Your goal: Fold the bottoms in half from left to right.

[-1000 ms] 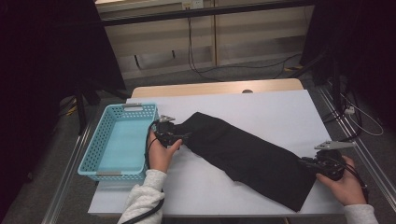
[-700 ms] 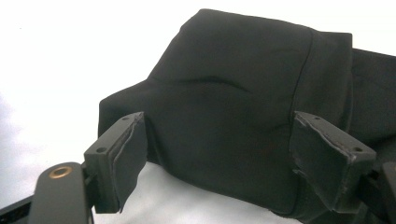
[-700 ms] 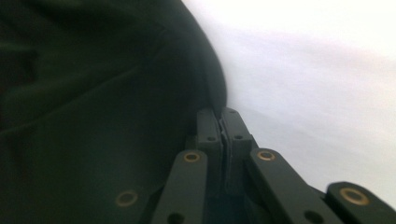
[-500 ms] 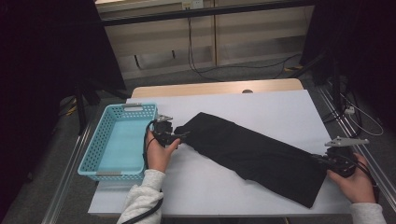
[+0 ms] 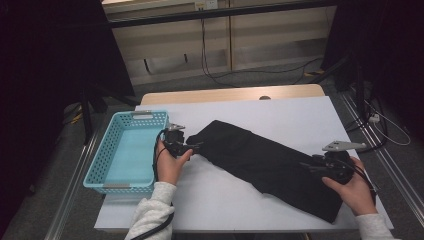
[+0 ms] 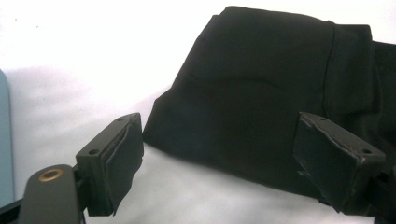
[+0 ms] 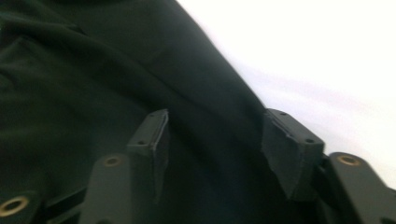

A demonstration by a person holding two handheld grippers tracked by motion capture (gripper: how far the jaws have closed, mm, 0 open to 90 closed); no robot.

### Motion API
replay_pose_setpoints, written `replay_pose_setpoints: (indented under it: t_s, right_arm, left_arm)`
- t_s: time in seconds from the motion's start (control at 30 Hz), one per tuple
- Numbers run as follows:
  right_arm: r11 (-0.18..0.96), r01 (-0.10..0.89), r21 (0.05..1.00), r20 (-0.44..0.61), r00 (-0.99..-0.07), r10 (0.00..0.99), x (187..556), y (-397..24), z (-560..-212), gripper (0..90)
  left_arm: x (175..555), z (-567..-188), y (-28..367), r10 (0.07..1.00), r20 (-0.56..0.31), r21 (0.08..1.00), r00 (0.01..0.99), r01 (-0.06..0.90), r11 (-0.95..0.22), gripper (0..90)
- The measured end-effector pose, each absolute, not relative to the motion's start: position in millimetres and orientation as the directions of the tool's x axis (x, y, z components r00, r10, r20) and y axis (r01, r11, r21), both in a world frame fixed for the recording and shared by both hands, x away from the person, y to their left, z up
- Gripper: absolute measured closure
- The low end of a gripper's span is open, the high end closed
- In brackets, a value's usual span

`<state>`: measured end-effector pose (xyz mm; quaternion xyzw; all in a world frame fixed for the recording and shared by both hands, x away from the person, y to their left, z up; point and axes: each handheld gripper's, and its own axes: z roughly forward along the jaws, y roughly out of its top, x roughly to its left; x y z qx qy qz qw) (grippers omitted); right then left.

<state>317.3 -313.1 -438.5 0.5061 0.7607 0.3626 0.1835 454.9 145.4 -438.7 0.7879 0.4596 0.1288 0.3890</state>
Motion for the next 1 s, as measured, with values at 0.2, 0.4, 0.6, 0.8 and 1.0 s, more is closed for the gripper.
replay_pose_setpoints:
  t_s: [0.2, 0.4, 0.6, 0.8, 1.0]
  right_arm:
    - [0.217, 0.627, 0.749, 0.122, -0.451, 0.884, 327.9, -291.6, -441.7, 34.3]
    - [0.223, 0.633, 0.742, 0.124, -0.457, 0.881, 328.5, -289.7, -444.2, 30.9]
    - [0.220, 0.618, 0.755, 0.123, -0.463, 0.878, 325.3, -289.8, -442.9, 29.3]
    - [0.224, 0.619, 0.753, 0.127, -0.470, 0.874, 323.7, -289.6, -442.8, 27.6]
    - [0.223, 0.613, 0.758, 0.134, -0.480, 0.867, 323.2, -287.0, -442.7, 27.5]
  left_arm:
    - [454.5, -439.6, 149.7, 0.829, -0.161, 0.732, 0.535, 0.628, -0.263, 16.6]
    - [458.7, -441.3, 147.6, 0.833, -0.169, 0.733, 0.527, 0.632, -0.252, 18.2]
    - [465.7, -445.7, 147.5, 0.839, -0.175, 0.742, 0.515, 0.629, -0.231, 27.8]
    - [475.5, -439.1, 142.3, 0.841, -0.158, 0.740, 0.517, 0.626, -0.245, 31.5]
    - [491.2, -436.4, 144.4, 0.833, -0.182, 0.734, 0.523, 0.636, -0.239, 33.0]
